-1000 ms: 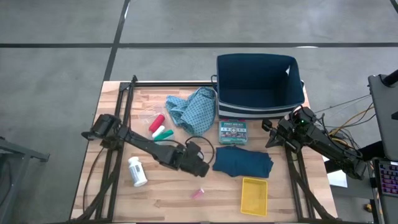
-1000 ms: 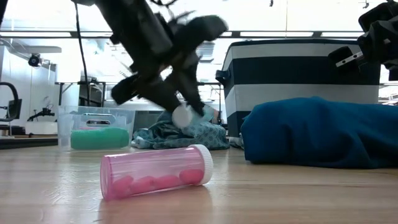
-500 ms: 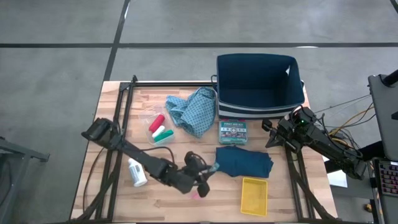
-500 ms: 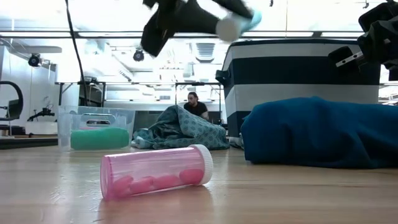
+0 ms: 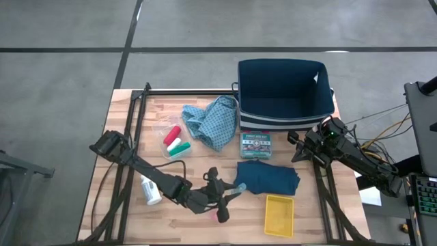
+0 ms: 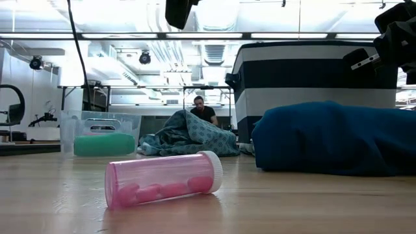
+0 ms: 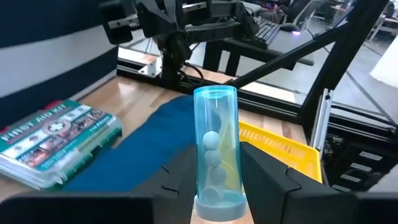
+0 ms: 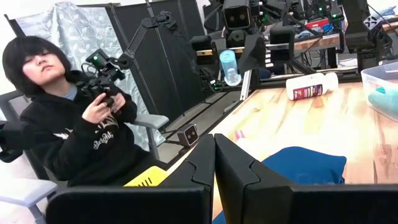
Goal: Pick & place medical supplies in basket/bin
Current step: Put the blue pill bottle into the yellow bin
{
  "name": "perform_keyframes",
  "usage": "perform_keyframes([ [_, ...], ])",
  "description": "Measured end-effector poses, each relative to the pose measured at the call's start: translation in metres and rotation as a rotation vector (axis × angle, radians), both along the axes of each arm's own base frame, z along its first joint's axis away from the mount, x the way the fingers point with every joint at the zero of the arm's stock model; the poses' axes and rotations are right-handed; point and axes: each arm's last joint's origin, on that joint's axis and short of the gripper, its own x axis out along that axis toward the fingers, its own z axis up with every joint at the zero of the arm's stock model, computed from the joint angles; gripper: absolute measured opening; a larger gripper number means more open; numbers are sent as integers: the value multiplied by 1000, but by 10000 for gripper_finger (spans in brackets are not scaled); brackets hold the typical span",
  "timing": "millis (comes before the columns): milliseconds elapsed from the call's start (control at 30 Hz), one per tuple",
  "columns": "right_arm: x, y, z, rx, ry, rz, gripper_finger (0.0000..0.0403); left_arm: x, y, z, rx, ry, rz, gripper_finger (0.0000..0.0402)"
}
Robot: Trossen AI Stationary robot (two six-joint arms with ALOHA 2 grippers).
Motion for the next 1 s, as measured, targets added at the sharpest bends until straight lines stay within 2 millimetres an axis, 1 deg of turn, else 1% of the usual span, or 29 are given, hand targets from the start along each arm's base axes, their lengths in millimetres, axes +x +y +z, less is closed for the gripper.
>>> perform_keyframes([
  [233, 0, 0, 0, 0, 0, 0, 8, 0, 0, 1, 82, 5, -2, 117],
  [300, 0, 0, 0, 0, 0, 0, 8, -1, 2, -2, 99, 13, -4, 117],
  [533, 0, 0, 0, 0, 0, 0, 8, 0, 15, -14, 188, 40, 5, 117],
  [733, 0, 0, 0, 0, 0, 0, 8, 3, 33, -21, 129, 9, 61, 117],
  [800, 0, 0, 0, 0, -1, 0, 8, 3, 37, -23, 111, -10, 53, 117],
  [1000, 0, 0, 0, 0, -1, 0, 8, 2, 40, -27, 79, -45, 6, 117],
])
